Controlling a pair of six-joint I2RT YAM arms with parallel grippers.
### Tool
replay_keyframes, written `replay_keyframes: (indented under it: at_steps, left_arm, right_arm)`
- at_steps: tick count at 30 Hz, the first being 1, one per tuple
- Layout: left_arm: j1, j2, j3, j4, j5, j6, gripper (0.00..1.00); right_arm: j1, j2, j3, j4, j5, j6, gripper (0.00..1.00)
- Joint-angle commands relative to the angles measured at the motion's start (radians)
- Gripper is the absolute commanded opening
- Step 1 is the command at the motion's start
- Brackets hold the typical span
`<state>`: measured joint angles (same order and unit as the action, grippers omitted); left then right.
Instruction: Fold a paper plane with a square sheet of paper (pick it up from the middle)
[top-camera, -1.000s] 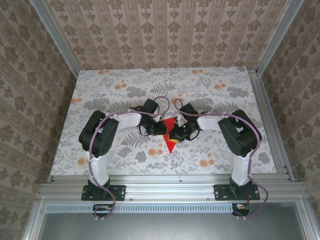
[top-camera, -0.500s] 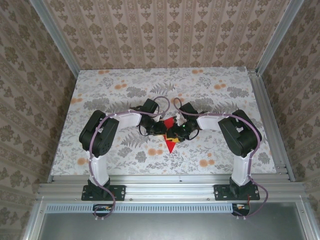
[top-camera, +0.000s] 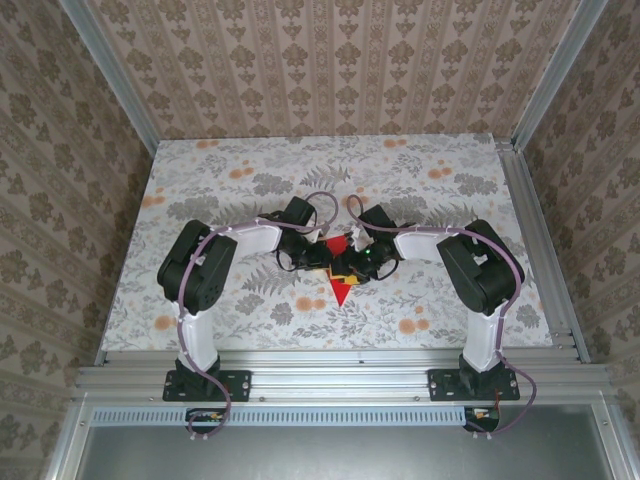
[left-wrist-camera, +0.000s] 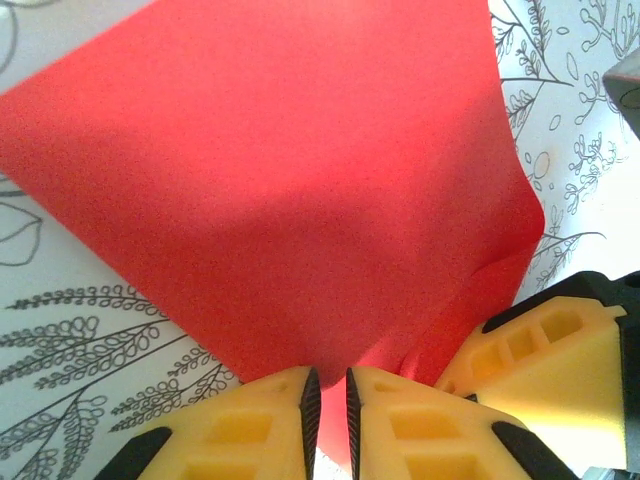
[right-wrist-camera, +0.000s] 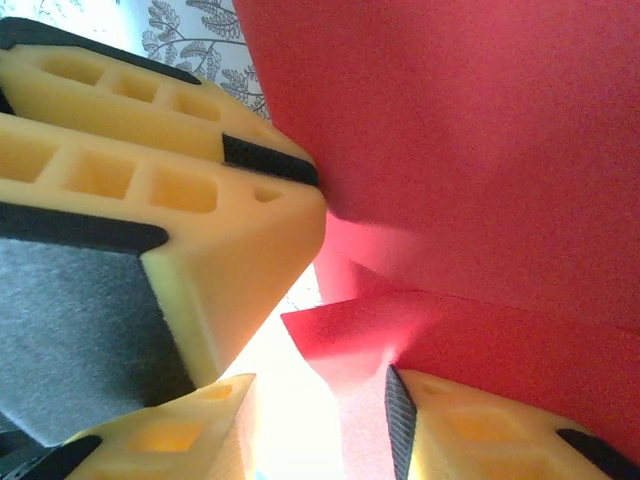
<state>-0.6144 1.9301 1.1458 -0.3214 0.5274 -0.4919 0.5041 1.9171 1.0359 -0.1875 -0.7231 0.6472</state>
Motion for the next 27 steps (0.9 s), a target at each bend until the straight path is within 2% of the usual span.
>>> replay_keyframes:
  at_steps: [1, 9, 12, 20, 27]
  left_arm:
    - [-0.004, -0.059, -0.005, -0.013, 0.020, 0.002, 0.21]
    - [-0.004, -0.088, -0.010, -0.004, 0.052, -0.016, 0.27]
    - [-0.013, -0.080, -0.002, -0.017, 0.053, -0.011, 0.27]
    - [-0.021, -0.053, -0.001, -0.071, 0.007, 0.019, 0.27]
    - [-0.021, -0.056, 0.003, -0.107, -0.036, 0.047, 0.28]
  right_arm:
    - [0.007, 0.010, -0.034, 0.005, 0.039, 0.000, 0.37]
    - [0.007, 0.004, -0.053, 0.025, 0.028, 0.001, 0.27]
    - [0.007, 0.003, -0.055, 0.026, 0.028, 0.001, 0.20]
    - [0.005, 0.002, -0.066, 0.042, 0.021, 0.003, 0.06]
    - [0.006, 0.002, -0.068, 0.040, 0.018, 0.002, 0.02]
